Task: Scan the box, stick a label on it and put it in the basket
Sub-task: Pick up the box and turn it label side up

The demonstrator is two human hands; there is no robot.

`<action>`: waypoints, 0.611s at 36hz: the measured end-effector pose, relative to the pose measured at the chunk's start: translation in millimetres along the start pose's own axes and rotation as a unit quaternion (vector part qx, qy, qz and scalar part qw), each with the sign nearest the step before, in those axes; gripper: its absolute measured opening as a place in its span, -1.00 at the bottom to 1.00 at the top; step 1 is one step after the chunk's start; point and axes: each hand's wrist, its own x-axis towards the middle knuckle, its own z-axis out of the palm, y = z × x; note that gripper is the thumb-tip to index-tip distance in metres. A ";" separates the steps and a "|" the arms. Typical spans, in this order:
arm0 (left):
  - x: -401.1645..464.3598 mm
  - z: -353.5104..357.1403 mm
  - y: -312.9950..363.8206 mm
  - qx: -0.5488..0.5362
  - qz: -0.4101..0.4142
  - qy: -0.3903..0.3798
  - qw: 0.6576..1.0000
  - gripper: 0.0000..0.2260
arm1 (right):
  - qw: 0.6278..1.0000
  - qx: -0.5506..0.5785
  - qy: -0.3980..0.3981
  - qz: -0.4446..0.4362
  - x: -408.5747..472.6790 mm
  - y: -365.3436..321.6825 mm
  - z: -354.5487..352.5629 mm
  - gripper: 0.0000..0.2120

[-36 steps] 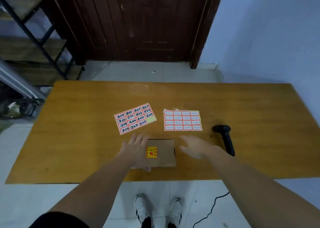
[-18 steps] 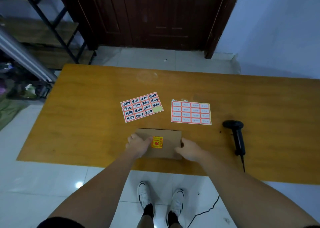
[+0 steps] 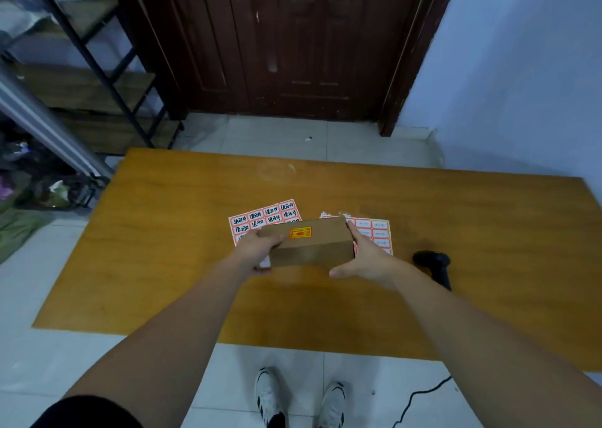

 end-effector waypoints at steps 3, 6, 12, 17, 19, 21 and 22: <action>-1.4 -9.1 8.4 -0.021 -0.032 -0.020 0.999 -0.73 | 0.992 -0.105 0.044 -0.050 1.8 -4.0 -7.3 0.17; -5.4 -16.6 10.9 -0.018 -0.069 -0.046 0.996 -0.75 | 0.985 -0.118 0.090 -0.087 1.1 -8.2 -13.1 -0.10; -10.6 -24.7 7.2 -0.016 -0.078 -0.058 0.995 -0.68 | 0.978 -0.141 0.116 -0.105 -0.8 -15.7 -26.9 -0.34; -7.5 -28.2 -0.6 -0.068 -0.013 -0.043 0.997 -0.57 | 0.985 -0.099 0.115 -0.082 3.2 -16.7 -33.1 -0.46; -5.6 -28.2 -4.0 -0.089 0.029 -0.041 0.995 -0.56 | 0.987 -0.090 0.112 -0.065 6.1 -13.3 -36.6 -0.48; -5.5 -27.0 -6.3 -0.076 0.074 -0.049 0.993 -0.57 | 0.992 -0.062 0.099 -0.050 6.4 -10.6 -38.8 -0.41; -5.6 -26.1 -7.1 -0.068 0.090 -0.051 0.992 -0.59 | 0.993 -0.053 0.096 -0.042 6.1 -9.6 -39.5 -0.35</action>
